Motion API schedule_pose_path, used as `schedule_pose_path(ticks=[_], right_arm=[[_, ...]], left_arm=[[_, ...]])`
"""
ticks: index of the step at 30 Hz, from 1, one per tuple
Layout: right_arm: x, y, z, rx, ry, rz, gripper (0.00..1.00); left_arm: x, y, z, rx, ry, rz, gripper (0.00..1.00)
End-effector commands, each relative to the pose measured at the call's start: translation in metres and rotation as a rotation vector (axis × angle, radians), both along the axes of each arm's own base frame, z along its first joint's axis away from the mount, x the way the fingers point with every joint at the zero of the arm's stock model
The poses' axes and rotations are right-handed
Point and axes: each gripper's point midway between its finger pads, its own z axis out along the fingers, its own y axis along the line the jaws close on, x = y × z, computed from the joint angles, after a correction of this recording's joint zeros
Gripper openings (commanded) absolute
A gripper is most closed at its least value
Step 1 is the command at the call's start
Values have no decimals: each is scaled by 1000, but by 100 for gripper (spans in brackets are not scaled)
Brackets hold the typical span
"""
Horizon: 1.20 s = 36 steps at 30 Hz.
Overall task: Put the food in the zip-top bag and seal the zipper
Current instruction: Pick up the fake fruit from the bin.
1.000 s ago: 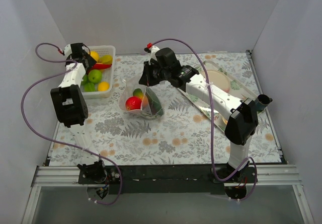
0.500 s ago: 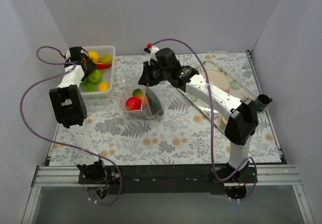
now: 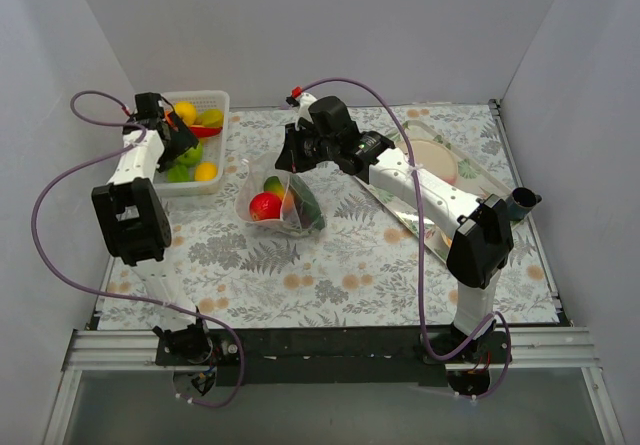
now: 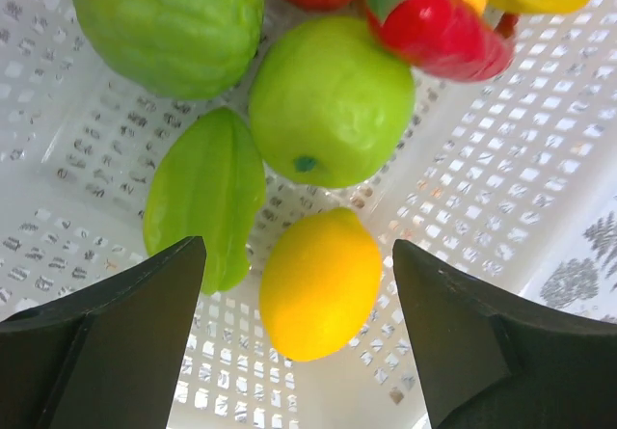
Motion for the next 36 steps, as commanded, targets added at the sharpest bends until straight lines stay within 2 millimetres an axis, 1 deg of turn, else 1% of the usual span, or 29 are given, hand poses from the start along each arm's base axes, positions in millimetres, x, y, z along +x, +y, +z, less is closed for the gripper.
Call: schedule_pose_path(ticks=[1, 3, 5, 7, 8, 10, 11, 13, 14, 15, 18, 22, 26, 29, 31, 32, 33, 36], right_arm=[[-3, 1, 14, 34, -18, 11, 1], [-4, 0, 16, 35, -19, 12, 1], [-3, -1, 16, 34, -20, 8, 1], [-4, -1, 15, 29, -16, 6, 1], [-3, -2, 15, 28, -17, 4, 1], [-3, -2, 15, 24, -17, 2, 1], [-3, -3, 15, 24, -21, 0, 1], [-3, -4, 15, 23, -22, -3, 1], [-3, -3, 16, 26, -23, -2, 1], [-3, -3, 15, 27, -18, -2, 1], [-4, -2, 15, 30, -12, 4, 1], [-4, -1, 15, 30, -11, 4, 1], [-2, 0, 17, 31, -15, 2, 1], [-2, -1, 18, 30, -16, -1, 1], [-2, -1, 18, 31, -17, -1, 1], [-2, 0, 18, 32, -15, -2, 1], [-2, 0, 19, 34, -15, -1, 1], [-2, 0, 19, 31, -14, -2, 1]], left_arm=[[-25, -14, -8, 35, 91, -45, 79], [-23, -27, -12, 37, 89, -77, 79], [-21, -39, -21, 25, 97, -107, 79], [-16, -43, -23, 33, 100, -121, 79], [-17, -47, -31, 36, 122, -128, 79], [-12, -44, -29, 58, 126, -117, 79], [-16, -38, -36, 90, 164, -96, 79], [-17, -32, -39, 144, 191, -81, 79], [-17, -32, -38, 165, 202, -79, 79], [-19, -25, -42, 202, 225, -59, 79], [-22, -25, -50, 210, 252, -59, 79], [-26, -30, -61, 180, 270, -73, 79], [-24, -36, -65, 148, 256, -84, 78], [-21, -42, -64, 124, 242, -98, 76], [-19, -45, -64, 102, 234, -104, 73], [-18, -48, -62, 90, 227, -112, 71], [-17, -50, -60, 85, 220, -113, 67], [-15, -49, -51, 86, 198, -108, 67]])
